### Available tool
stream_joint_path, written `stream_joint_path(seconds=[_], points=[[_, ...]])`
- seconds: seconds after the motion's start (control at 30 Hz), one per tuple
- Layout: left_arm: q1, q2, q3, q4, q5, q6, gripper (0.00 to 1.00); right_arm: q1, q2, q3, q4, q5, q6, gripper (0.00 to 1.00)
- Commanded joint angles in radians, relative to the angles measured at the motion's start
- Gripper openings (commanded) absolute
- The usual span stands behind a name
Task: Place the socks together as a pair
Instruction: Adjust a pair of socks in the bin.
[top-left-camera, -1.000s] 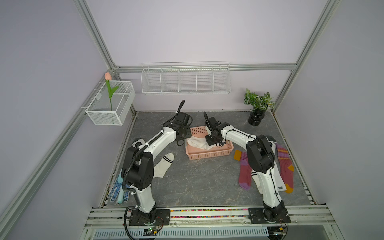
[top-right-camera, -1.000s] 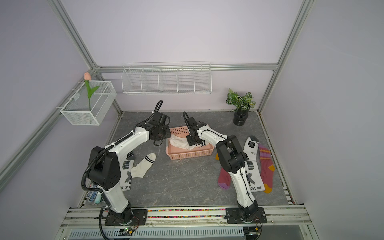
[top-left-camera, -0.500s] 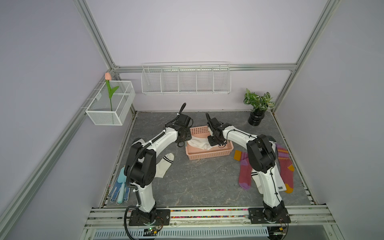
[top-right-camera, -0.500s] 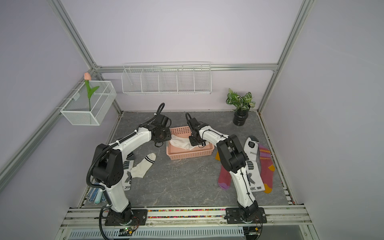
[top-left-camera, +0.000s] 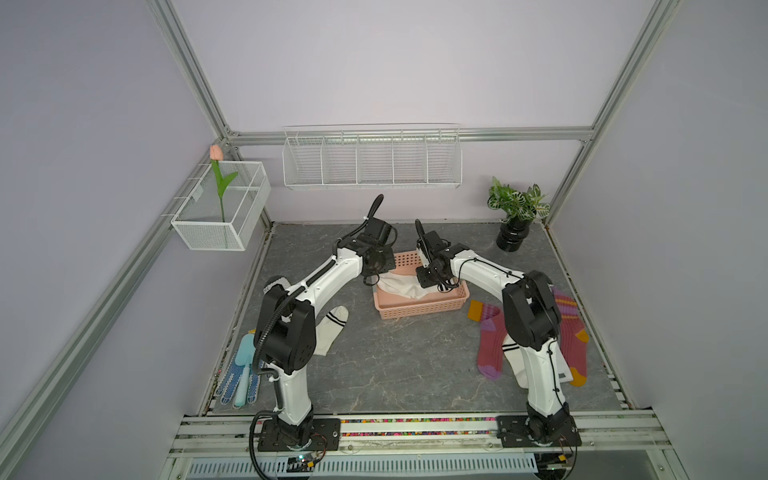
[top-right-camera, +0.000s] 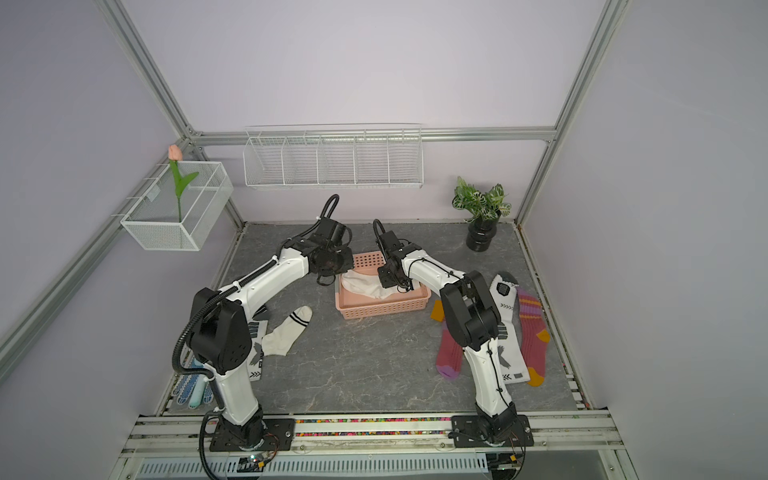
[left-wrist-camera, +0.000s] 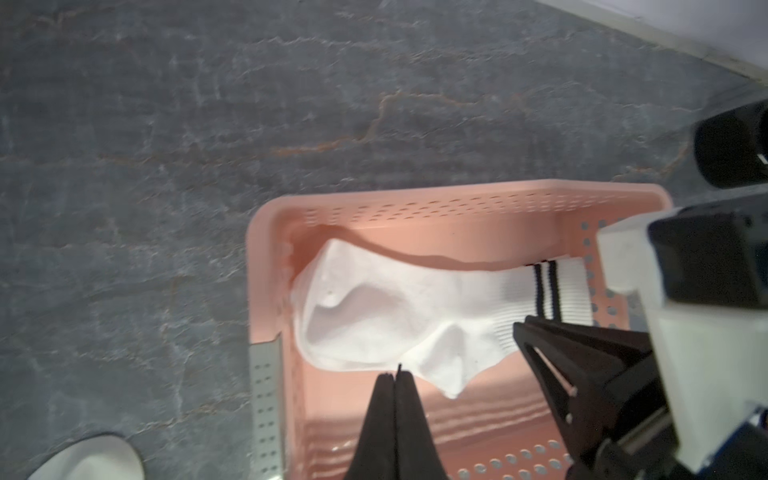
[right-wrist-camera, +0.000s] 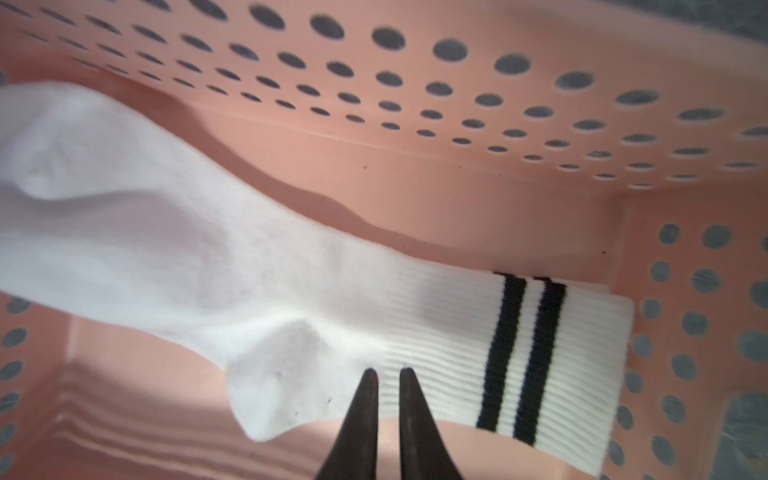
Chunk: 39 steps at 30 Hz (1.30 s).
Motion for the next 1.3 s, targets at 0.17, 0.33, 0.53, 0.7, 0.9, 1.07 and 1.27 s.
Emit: stream_joint_path(seconds=[0.17,0.33,0.53,0.7,0.9,1.07,1.27], points=[[-0.013,0.139,0.041,-0.101,-0.100,0.001,0.00,-0.042,-0.226,-0.208,0.088,0.010,0.067,0.15],[-0.013,0.208,0.056,-0.094,-0.092,-0.002,0.00,-0.045,-0.377,-0.357,0.152,-0.015,0.099,0.16],[-0.012,0.252,0.064,-0.108,-0.168,-0.003,0.00,-0.037,-0.525,-0.501,0.178,-0.053,0.133,0.16],[-0.011,0.300,0.075,-0.141,-0.187,-0.023,0.00,-0.020,-0.602,-0.592,0.181,-0.070,0.153,0.16],[-0.016,0.281,0.013,-0.131,-0.201,-0.019,0.00,0.015,-0.636,-0.662,0.180,-0.081,0.166,0.16],[-0.025,0.277,0.055,-0.148,-0.181,0.000,0.00,0.029,-0.648,-0.702,0.198,-0.073,0.179,0.15],[-0.081,0.337,0.177,-0.219,-0.232,0.030,0.00,0.030,-0.671,-0.734,0.219,-0.066,0.196,0.16]])
